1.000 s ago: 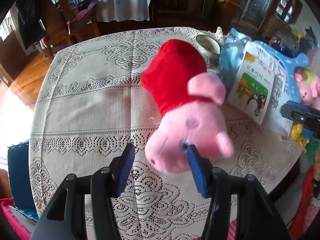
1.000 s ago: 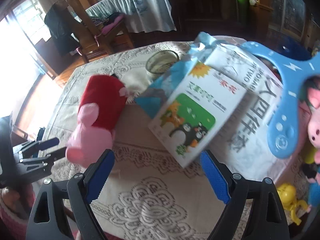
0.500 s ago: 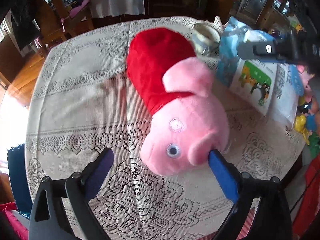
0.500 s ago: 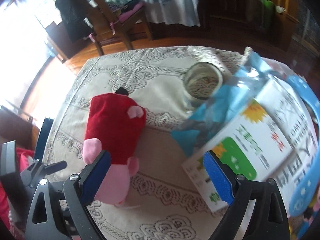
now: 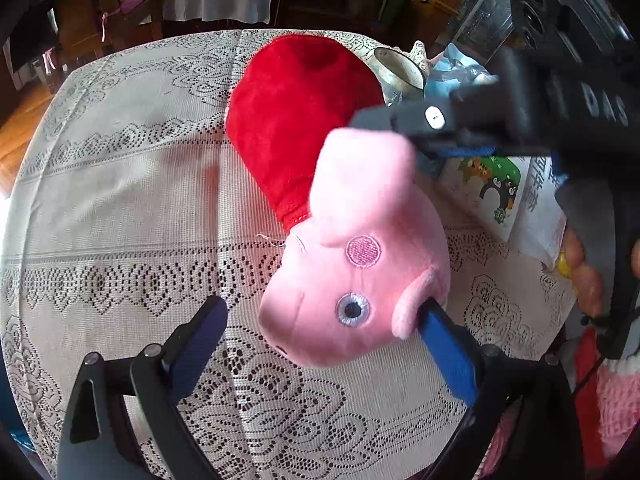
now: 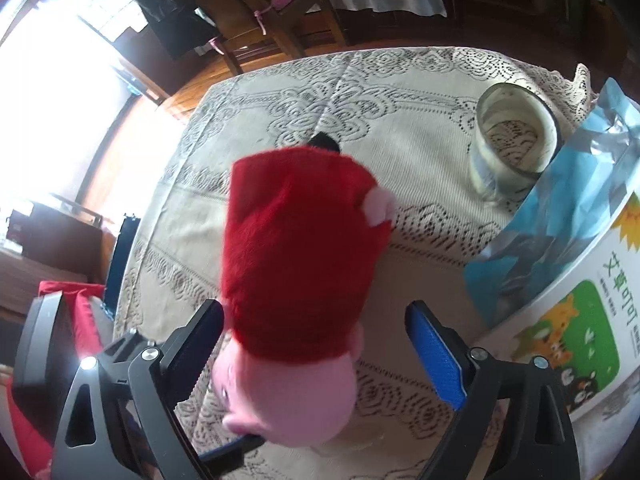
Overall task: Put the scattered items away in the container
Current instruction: 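Grasp the pink pig plush in red shirt with the left gripper, then grasp the pig plush with the right gripper while the left gripper holds it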
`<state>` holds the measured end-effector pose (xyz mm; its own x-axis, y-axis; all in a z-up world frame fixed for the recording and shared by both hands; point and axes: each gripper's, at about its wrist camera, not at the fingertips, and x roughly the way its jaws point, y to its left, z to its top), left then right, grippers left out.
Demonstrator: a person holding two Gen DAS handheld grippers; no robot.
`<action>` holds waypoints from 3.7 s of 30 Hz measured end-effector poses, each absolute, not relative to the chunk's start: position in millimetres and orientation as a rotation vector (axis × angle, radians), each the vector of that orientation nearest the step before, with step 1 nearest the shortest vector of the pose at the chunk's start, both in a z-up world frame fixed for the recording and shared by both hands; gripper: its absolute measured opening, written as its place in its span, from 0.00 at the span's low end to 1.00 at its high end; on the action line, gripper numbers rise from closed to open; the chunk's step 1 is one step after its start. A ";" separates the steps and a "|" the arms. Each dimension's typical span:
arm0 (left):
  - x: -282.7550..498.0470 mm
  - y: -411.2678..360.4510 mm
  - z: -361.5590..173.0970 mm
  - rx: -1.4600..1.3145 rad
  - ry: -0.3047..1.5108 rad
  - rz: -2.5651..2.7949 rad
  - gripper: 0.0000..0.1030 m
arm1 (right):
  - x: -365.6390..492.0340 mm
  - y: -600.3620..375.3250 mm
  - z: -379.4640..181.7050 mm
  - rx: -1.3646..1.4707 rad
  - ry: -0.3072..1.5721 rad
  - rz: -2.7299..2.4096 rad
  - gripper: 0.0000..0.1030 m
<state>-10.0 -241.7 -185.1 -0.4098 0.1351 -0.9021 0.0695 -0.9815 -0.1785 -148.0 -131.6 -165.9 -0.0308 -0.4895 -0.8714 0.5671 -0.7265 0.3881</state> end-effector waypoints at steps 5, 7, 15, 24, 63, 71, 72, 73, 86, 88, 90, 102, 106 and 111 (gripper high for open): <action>0.1 -252.5 -179.1 -1.670 -0.283 2.614 0.94 | -127.0 -113.8 -166.8 1.522 0.086 -1.847 0.91; 4.1 -256.8 -176.7 -1.664 -0.279 2.624 0.94 | -117.0 -113.6 -172.4 1.535 0.084 -1.827 0.91; 4.8 -275.3 -178.6 -1.726 -0.314 2.669 0.94 | -96.8 -133.6 -214.8 1.572 0.043 -1.707 0.74; -36.1 -259.9 -166.6 -1.640 -0.313 2.676 0.94 | -100.6 -68.9 -171.8 1.477 0.545 -1.816 0.73; -13.7 -256.9 -147.5 -1.422 -0.672 2.634 0.54 | -69.8 -40.5 -168.3 1.304 0.377 -1.892 0.72; 3.9 -292.2 -178.5 -1.494 -0.766 2.649 0.55 | -58.2 -63.4 -178.3 1.245 0.363 -1.885 0.77; 4.1 -294.8 -179.2 -1.485 -0.778 2.646 0.55 | -59.6 -65.3 -179.8 1.241 0.365 -1.876 0.79; 3.3 -295.3 -179.3 -1.482 -0.772 2.645 0.55 | -61.0 -67.2 -181.3 1.237 0.366 -1.867 0.80; 9.2 -311.3 -156.8 -1.398 -0.588 2.743 0.85 | -87.8 -71.3 -198.6 1.250 0.305 -1.841 0.87; 13.1 -297.5 -158.1 -1.412 -0.389 2.771 0.90 | -90.4 -67.1 -197.2 1.249 0.279 -1.839 0.87; 14.0 -283.7 -164.6 -1.420 -0.240 2.766 0.90 | -93.0 -61.9 -193.5 1.244 0.254 -1.840 0.87; -17.1 -261.9 -194.4 -1.350 -0.275 2.647 0.61 | -104.4 -75.8 -204.2 1.267 0.237 -1.904 0.93; -10.1 -256.0 -189.2 -1.340 -0.264 2.667 0.54 | -100.6 -75.9 -198.8 1.259 0.235 -1.927 0.83; 6.8 -253.6 -167.3 -1.298 -0.280 2.707 0.49 | -83.3 -69.5 -177.5 1.203 0.232 -1.954 0.81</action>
